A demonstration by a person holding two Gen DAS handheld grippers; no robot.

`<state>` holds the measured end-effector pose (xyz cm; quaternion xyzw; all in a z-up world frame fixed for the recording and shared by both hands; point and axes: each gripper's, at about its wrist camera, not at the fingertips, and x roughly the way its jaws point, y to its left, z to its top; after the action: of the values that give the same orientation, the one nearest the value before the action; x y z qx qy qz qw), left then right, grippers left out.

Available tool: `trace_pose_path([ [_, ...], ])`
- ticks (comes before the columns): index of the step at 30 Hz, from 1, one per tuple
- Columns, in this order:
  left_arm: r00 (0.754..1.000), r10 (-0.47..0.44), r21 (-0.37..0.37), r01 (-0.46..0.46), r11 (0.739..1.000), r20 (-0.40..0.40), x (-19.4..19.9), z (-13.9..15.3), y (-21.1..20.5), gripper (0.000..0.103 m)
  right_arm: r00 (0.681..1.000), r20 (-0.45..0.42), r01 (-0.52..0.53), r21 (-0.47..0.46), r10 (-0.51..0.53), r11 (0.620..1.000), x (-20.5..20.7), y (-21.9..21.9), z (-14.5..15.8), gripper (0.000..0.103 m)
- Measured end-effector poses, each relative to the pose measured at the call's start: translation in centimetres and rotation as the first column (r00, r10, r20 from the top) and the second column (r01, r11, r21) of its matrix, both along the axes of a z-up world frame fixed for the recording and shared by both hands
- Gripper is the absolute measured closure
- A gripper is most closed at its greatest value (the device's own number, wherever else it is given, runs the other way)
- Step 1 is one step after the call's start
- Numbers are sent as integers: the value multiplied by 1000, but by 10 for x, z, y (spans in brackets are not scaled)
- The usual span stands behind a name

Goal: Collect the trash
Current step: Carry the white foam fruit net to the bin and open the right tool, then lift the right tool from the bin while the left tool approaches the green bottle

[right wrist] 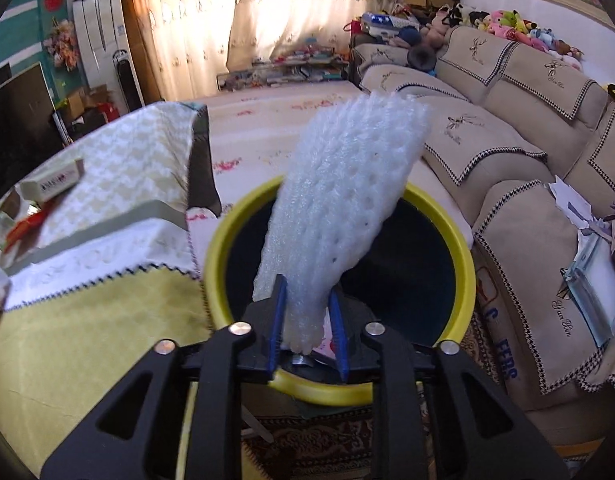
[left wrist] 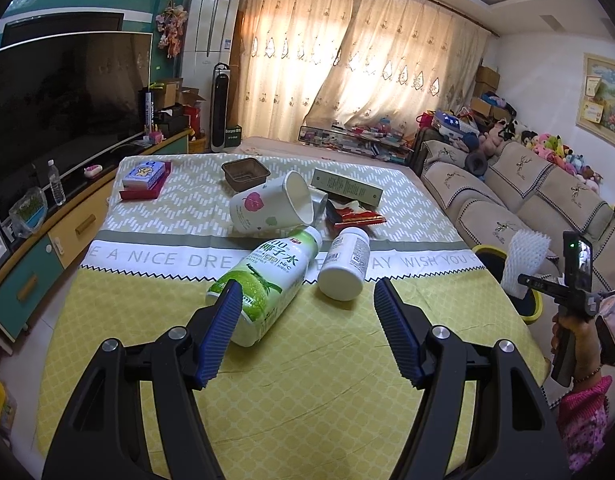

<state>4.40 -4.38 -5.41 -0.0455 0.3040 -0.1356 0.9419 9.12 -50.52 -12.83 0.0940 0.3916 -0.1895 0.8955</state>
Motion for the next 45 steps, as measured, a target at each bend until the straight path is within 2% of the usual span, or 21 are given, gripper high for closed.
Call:
trace_pose_path([
  [2, 1000, 2, -1, -2, 1000, -3, 1, 0, 0, 35, 1000, -5, 23, -13, -24, 1000, 3, -3, -3, 56],
  [3, 1000, 3, -1, -3, 1000, -4, 2, -1, 0, 35, 999, -10, 33, -22, -33, 999, 1, -4, -4, 54],
  [9, 1000, -2, -3, 2, 1000, -19, 6, -6, 0, 35, 998, 5, 55, -25, -55, 998, -7, -3, 2, 54],
  [17, 998, -12, -2, 12, 1000, -55, 17, -18, 1, 35, 999, 39, 10, 0, -10, 1000, -12, 12, 12, 53],
  [23, 995, -1, 24, 4, 1000, -99, 36, -35, 7, 35, 999, 44, -28, 10, 28, 1000, -10, 26, 14, 53],
  [30, 994, 31, 72, -24, 997, -102, 51, -45, 21, 35, 998, 29, -51, 17, 51, 999, -4, 35, 11, 53],
  [34, 994, -4, 91, 14, 996, -107, 61, -51, 24, 35, 998, 20, -68, 24, 67, 997, -1, 40, 8, 53],
  [37, 994, -32, 114, 44, 993, -101, 72, -55, 24, 29, 997, 16, -75, 20, 75, 997, 0, 43, 7, 53],
  [40, 992, -61, 139, 76, 987, -106, 80, -59, 23, 29, 997, 16, -78, 29, 78, 997, 1, 42, 7, 53],
  [43, 994, -71, 142, 83, 986, -87, 85, -55, 25, 28, 997, 14, -80, 35, 80, 996, 0, 41, 6, 53],
  [45, 994, -91, 168, 101, 981, -66, 89, -53, 26, 23, 996, 12, -83, 34, 83, 996, 1, 41, 6, 53],
])
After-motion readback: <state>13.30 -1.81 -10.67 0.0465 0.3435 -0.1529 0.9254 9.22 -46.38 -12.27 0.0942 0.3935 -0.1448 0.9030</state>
